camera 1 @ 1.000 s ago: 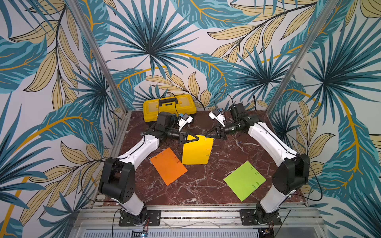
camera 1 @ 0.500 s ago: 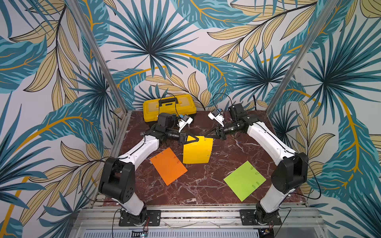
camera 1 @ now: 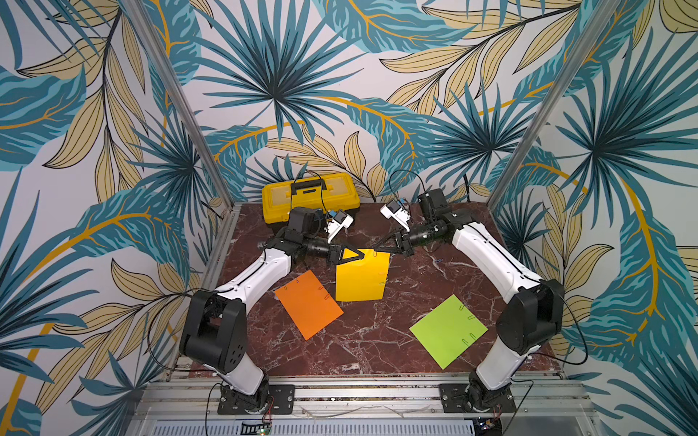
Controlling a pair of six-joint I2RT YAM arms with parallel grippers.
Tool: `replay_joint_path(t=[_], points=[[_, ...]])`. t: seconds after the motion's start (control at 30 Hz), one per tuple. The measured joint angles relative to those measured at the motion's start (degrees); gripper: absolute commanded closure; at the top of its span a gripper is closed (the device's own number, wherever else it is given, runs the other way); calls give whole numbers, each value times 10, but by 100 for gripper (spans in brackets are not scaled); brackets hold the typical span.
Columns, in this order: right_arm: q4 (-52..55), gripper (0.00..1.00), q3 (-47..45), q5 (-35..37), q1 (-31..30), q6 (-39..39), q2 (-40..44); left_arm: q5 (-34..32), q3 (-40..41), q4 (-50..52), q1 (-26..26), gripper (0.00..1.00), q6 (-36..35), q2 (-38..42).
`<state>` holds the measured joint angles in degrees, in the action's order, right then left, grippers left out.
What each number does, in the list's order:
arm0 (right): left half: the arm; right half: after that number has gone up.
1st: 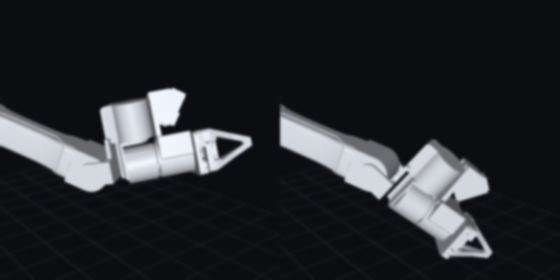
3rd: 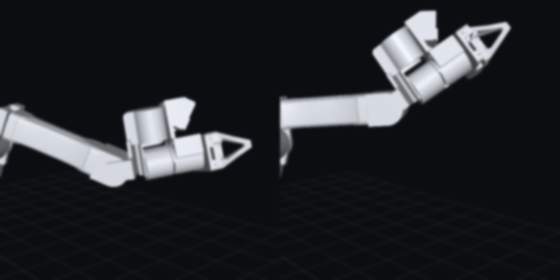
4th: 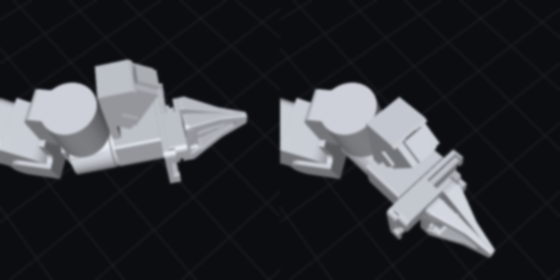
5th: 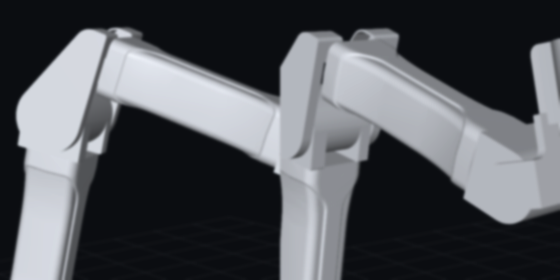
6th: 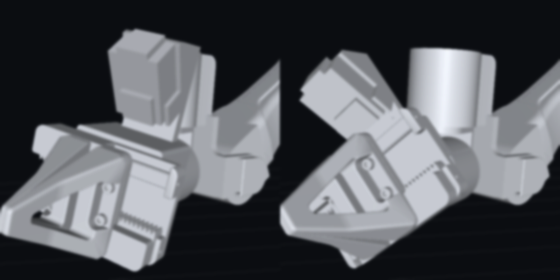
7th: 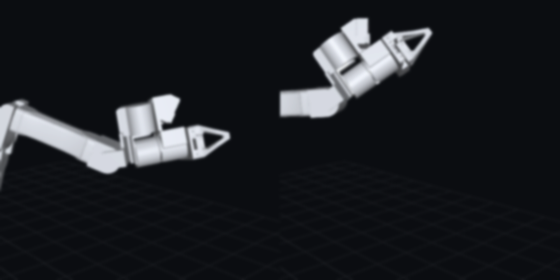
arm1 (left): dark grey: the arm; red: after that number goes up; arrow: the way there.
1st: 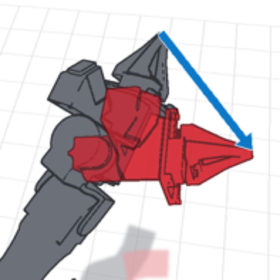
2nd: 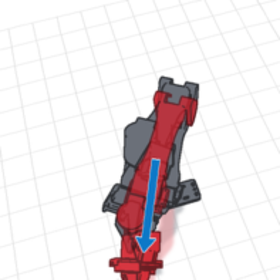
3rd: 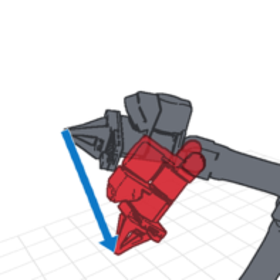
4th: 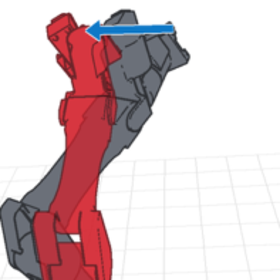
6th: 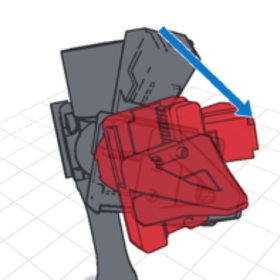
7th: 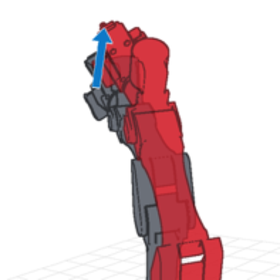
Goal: Unclip the paperclips from the documents
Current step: Remove the paper clip from the document.
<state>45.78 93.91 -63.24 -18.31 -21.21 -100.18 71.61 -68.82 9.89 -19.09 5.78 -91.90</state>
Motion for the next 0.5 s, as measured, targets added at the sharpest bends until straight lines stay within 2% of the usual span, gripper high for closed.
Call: replay_joint_path(t=[0.5], points=[[0, 94, 0, 5, 0, 5, -2, -3, 3, 0, 0, 100, -1, 2]])
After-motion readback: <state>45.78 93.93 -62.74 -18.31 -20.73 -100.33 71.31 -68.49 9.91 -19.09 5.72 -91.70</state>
